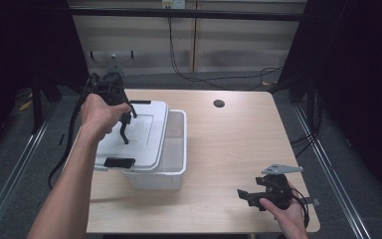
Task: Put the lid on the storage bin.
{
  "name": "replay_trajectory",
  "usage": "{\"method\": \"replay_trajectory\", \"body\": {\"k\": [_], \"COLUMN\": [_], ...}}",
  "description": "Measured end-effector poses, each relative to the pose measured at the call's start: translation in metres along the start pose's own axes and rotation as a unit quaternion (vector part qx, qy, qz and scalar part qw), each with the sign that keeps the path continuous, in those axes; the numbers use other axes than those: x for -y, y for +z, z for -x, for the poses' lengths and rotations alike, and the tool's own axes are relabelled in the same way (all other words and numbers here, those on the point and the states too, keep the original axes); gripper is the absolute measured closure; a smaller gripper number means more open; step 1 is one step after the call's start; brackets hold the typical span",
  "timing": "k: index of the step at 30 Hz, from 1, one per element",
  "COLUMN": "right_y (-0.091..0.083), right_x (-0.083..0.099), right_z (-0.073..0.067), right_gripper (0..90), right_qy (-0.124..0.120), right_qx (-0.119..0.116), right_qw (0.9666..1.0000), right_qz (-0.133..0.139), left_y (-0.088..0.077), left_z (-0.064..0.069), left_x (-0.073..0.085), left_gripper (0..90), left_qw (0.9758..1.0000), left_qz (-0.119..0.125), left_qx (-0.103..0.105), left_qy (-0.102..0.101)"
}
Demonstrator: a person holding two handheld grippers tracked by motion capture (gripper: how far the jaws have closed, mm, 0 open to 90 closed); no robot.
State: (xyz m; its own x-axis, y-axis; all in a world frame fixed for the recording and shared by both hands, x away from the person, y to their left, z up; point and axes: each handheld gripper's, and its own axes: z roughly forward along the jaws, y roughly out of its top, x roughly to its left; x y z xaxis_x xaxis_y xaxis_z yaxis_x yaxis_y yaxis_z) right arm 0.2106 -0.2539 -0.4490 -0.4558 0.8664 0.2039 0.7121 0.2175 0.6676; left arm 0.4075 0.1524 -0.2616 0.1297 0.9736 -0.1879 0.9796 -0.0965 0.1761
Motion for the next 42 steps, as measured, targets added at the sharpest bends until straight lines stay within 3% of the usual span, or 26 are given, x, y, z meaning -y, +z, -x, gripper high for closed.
{"method": "replay_trajectory", "body": {"k": [12, 34, 42], "right_y": [0.001, 0.0, 0.001], "right_x": [0.0, 0.0, 0.0], "right_z": [0.0, 0.0, 0.0], "right_gripper": [14.0, 14.0, 14.1], "right_qy": [-0.003, -0.004, -0.005], "right_qx": [-0.001, -0.001, -0.002], "right_qw": [1.0, 1.0, 1.0], "right_qz": [0.0, -0.001, -0.004], "left_y": [0.009, 0.028, 0.035], "left_z": [0.017, 0.038, 0.042], "left_x": [-0.001, -0.002, 0.0], "left_gripper": [84.7, 84.5, 84.3], "left_qw": [0.9999, 0.9993, 0.9992], "left_qz": [0.003, 0.012, 0.015], "left_qx": [-0.005, 0.017, 0.009], "left_qy": [-0.012, -0.033, -0.035]}}
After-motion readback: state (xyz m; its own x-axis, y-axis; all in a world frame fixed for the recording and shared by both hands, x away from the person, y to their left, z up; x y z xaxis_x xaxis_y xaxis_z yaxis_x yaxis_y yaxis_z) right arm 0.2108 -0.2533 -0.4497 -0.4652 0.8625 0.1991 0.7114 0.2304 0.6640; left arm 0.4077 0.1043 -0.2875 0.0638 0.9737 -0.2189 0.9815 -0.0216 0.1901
